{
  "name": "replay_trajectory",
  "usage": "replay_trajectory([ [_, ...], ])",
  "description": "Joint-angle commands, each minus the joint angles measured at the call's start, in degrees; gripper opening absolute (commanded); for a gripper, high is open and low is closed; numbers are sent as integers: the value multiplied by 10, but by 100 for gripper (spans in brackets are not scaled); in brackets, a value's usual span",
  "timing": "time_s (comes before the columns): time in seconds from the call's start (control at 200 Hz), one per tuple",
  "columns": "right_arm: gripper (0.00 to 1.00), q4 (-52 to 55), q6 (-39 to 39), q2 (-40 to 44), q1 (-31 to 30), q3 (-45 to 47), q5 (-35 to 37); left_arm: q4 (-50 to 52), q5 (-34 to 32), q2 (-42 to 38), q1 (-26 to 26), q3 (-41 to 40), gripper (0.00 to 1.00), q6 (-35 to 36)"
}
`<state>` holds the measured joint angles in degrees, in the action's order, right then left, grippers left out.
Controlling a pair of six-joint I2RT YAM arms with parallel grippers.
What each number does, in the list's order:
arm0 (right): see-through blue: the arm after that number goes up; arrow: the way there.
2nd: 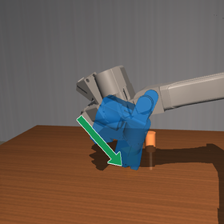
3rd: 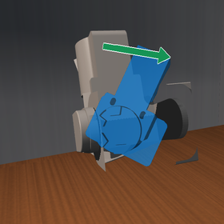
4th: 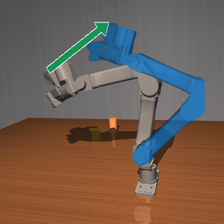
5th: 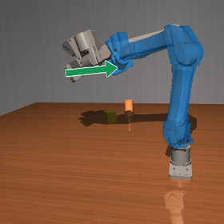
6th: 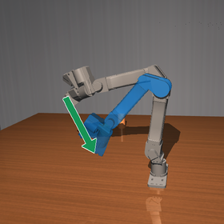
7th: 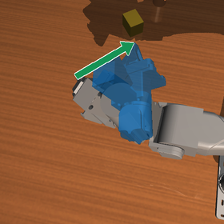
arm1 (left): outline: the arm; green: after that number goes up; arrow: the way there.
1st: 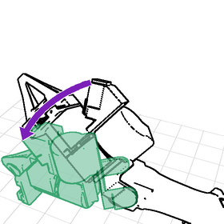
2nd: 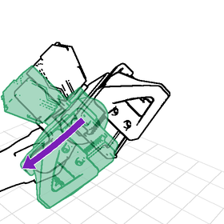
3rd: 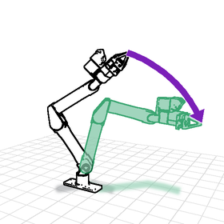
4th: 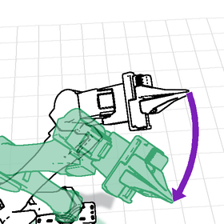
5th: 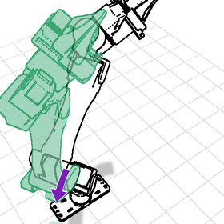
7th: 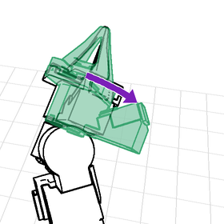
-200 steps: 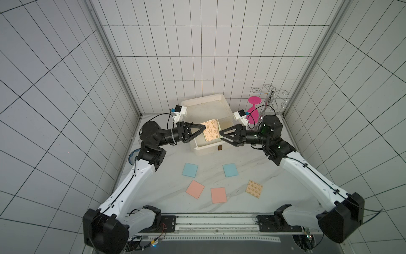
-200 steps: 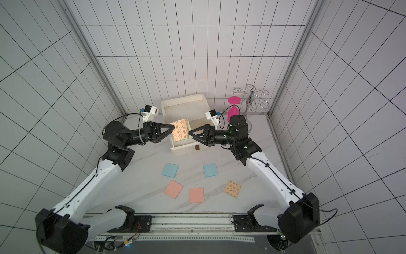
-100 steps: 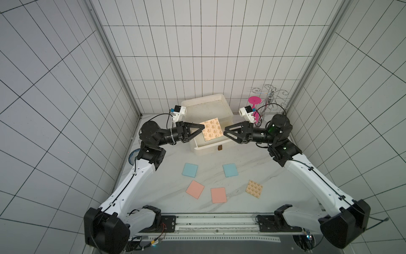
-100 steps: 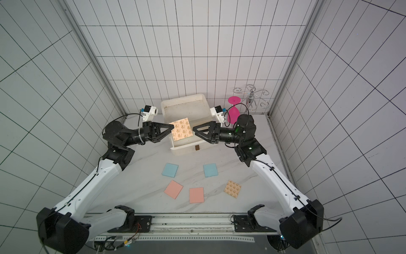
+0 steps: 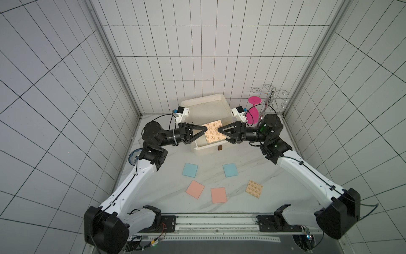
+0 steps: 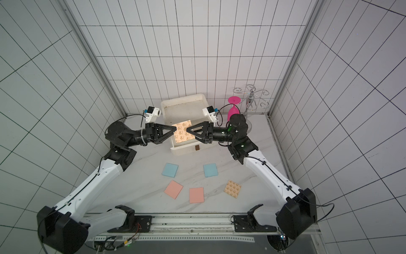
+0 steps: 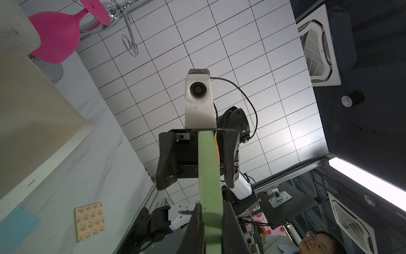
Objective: Please put the sticky notes in the drawer by color
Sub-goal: Pick up the sticky notes from the center of the board, then place the sticky notes in the drawer.
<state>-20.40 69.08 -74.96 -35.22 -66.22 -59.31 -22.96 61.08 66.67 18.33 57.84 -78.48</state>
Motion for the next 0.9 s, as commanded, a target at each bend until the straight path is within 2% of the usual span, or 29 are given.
replay_trajectory([
  [0.0,63,-36,5,3,-5,-34,-5,-11,-6,2,-1,0,1,7],
  [0.165,45,-6,-14,17,-1,-32,-8,27,-8,1,-7,0,1,34],
  [0.25,31,6,-20,24,5,-30,-10,50,-10,-1,-13,-1,1,52],
  [0.34,10,11,-20,29,11,-27,-8,66,-14,-3,-16,-2,1,64],
  [0.415,1,20,-26,30,14,-28,-7,78,-16,-4,-20,-3,8,75],
  [0.49,0,33,-36,30,15,-28,-1,101,-25,-7,-24,-2,26,94],
  [0.59,0,86,-71,33,24,-29,29,204,-56,-14,-44,2,52,152],
  [0.66,0,190,-140,33,34,-46,70,291,-89,-23,-68,2,59,196],
  [0.755,0,317,-229,19,41,-78,158,380,-146,-42,-94,-2,61,257],
  [0.824,0,376,-269,-11,41,-104,205,392,-173,-57,-98,-15,63,273],
  [0.894,0,381,-280,-42,41,-116,224,393,-180,-67,-99,-23,63,277],
])
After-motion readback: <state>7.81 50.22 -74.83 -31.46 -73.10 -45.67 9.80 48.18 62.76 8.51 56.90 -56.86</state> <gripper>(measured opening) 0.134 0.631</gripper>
